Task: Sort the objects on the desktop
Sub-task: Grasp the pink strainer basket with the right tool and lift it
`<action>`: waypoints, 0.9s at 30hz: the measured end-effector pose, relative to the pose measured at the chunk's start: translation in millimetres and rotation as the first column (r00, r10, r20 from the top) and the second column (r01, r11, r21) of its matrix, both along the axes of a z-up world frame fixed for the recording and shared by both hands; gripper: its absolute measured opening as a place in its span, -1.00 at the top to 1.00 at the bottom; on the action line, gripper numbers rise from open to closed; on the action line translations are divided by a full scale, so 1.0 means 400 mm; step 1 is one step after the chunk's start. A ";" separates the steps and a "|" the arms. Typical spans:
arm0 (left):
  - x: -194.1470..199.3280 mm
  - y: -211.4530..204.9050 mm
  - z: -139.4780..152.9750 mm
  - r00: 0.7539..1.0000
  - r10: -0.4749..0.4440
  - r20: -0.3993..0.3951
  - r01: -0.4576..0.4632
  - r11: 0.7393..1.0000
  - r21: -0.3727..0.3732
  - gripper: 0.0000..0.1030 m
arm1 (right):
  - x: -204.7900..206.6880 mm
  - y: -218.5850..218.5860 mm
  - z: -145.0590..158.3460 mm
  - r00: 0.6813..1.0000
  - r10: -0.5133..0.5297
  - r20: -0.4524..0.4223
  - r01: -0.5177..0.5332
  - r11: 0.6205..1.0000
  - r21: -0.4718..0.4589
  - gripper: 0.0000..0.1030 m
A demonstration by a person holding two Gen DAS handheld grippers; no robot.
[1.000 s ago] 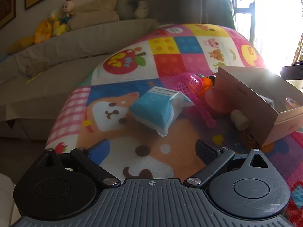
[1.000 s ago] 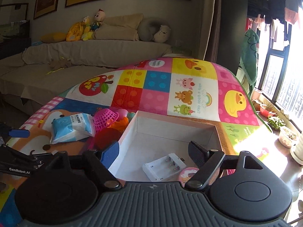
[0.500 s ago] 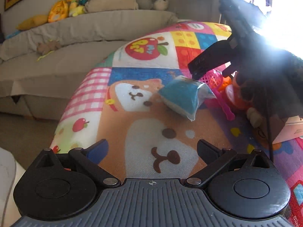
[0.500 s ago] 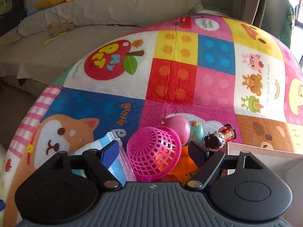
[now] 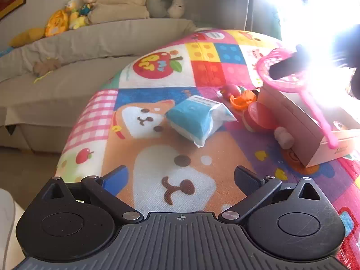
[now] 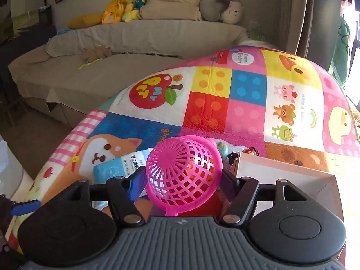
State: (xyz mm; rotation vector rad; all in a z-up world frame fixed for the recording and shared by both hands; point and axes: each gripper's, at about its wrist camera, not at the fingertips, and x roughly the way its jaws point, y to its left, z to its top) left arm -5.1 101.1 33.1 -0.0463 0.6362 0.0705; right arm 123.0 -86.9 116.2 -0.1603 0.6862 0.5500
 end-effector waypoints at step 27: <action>0.346 -0.062 -0.055 0.999 -0.029 -0.035 0.035 0.985 0.168 -0.74 | -0.276 -0.372 -0.153 0.961 -0.274 0.041 0.268 0.957 0.113 -0.66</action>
